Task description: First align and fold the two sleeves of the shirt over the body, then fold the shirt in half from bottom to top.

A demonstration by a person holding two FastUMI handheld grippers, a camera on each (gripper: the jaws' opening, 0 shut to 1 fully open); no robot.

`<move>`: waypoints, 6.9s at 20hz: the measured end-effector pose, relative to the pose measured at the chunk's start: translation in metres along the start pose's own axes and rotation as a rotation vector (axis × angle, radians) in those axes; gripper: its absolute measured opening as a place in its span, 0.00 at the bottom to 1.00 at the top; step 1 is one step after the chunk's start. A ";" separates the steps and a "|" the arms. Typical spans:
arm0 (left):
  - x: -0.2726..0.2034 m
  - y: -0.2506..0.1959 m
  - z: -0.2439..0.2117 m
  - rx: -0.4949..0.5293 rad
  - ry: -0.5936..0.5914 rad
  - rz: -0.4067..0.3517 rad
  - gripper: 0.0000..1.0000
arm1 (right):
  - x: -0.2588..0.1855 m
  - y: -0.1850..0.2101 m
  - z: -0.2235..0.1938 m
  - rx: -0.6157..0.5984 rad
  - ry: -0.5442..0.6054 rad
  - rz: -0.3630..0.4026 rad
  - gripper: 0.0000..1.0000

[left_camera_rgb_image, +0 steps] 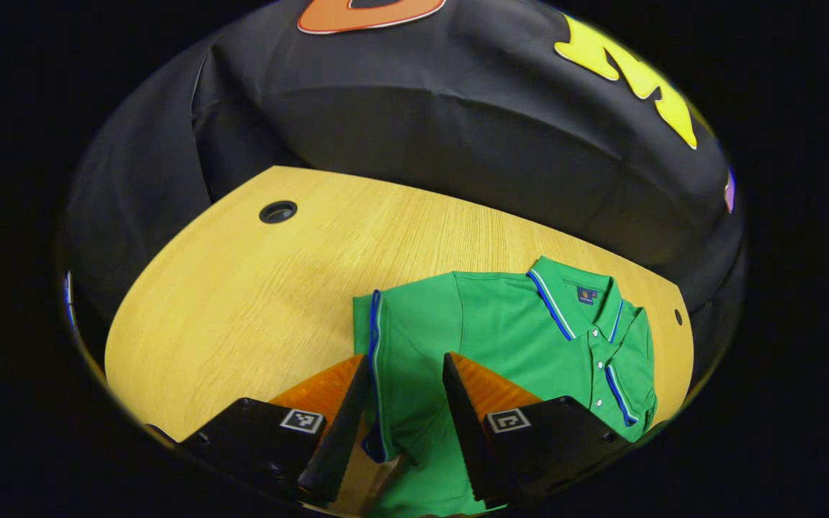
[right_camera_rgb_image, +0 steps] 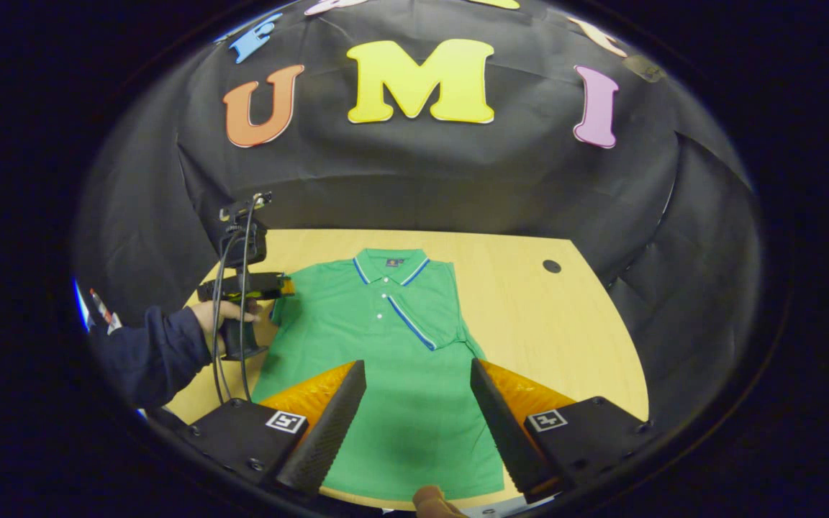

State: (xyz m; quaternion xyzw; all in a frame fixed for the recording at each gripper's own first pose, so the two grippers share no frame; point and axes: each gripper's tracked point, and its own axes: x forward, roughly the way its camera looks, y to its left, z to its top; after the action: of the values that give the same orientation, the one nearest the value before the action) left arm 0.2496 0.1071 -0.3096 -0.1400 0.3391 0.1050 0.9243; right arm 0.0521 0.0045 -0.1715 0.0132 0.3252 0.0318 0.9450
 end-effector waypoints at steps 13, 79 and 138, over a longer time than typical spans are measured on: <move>0.011 0.012 -0.005 0.052 0.070 0.039 0.22 | 0.001 -0.011 -0.012 0.044 0.023 -0.007 0.95; -0.243 0.021 -0.136 0.275 -0.097 -0.066 0.98 | -0.035 -0.065 -0.115 -0.002 -0.001 0.004 0.95; -0.279 0.016 -0.195 0.326 0.174 -0.041 0.03 | -0.006 -0.107 -0.185 0.017 0.315 0.046 0.03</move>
State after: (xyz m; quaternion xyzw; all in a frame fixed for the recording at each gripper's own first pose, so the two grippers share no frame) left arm -0.0805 0.0300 -0.2716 -0.0041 0.4275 0.0172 0.9038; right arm -0.0611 -0.1018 -0.3186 0.0233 0.4693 0.0522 0.8812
